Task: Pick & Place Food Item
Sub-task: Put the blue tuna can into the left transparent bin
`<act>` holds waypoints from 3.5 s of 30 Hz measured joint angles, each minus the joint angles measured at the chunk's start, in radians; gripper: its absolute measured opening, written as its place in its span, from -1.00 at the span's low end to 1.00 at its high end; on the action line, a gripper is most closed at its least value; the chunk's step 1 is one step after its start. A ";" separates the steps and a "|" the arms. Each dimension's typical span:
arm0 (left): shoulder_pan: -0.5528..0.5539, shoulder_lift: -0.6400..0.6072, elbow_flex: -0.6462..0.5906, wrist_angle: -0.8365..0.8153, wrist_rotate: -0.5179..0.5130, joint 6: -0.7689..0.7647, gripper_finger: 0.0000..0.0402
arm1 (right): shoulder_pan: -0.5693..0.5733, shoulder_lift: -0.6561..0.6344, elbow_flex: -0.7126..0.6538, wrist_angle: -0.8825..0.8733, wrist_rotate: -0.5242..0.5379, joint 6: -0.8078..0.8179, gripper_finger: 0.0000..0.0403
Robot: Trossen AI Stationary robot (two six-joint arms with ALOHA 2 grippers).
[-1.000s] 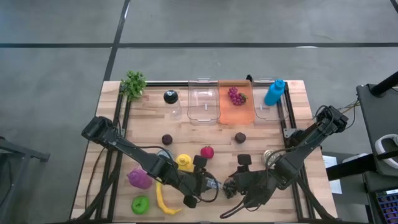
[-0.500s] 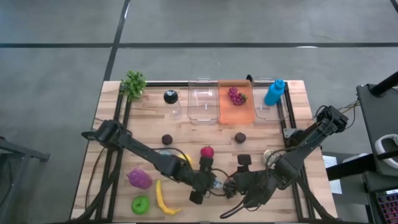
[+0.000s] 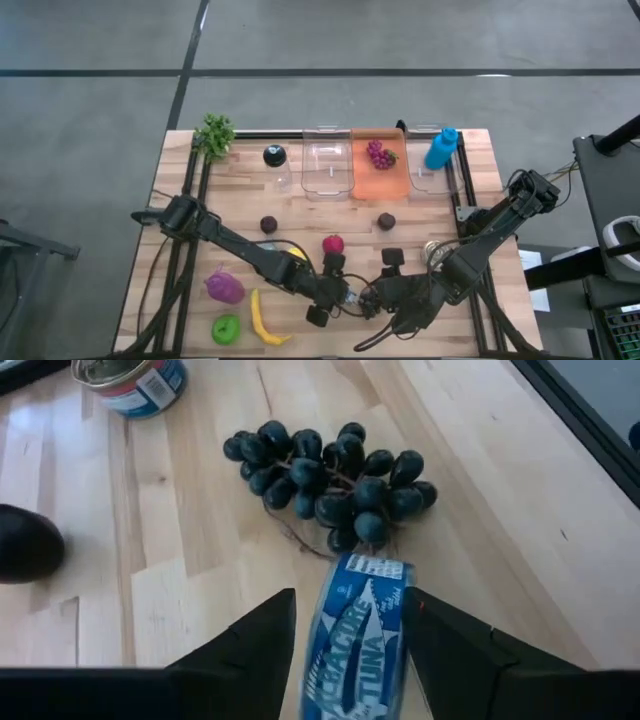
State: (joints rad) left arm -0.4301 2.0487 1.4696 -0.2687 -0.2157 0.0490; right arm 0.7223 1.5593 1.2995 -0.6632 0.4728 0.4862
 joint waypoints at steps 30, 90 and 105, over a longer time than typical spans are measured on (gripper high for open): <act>0.006 -0.055 0.054 -0.083 -0.001 0.053 -0.06 | 0.000 0.000 0.000 -0.010 0.001 -0.015 -0.32; -0.071 -0.154 0.162 -0.336 -0.027 0.007 -0.36 | 0.000 -0.333 -0.522 0.436 0.045 -0.042 -0.45; -0.055 -0.154 0.159 -0.336 0.017 0.006 -0.39 | 0.000 -0.333 -0.522 0.436 0.045 -0.042 -0.34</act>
State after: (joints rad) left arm -0.4850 1.8952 1.6291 -0.6043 -0.1984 0.0547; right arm 0.7219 1.2263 0.7776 -0.2272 0.5175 0.4444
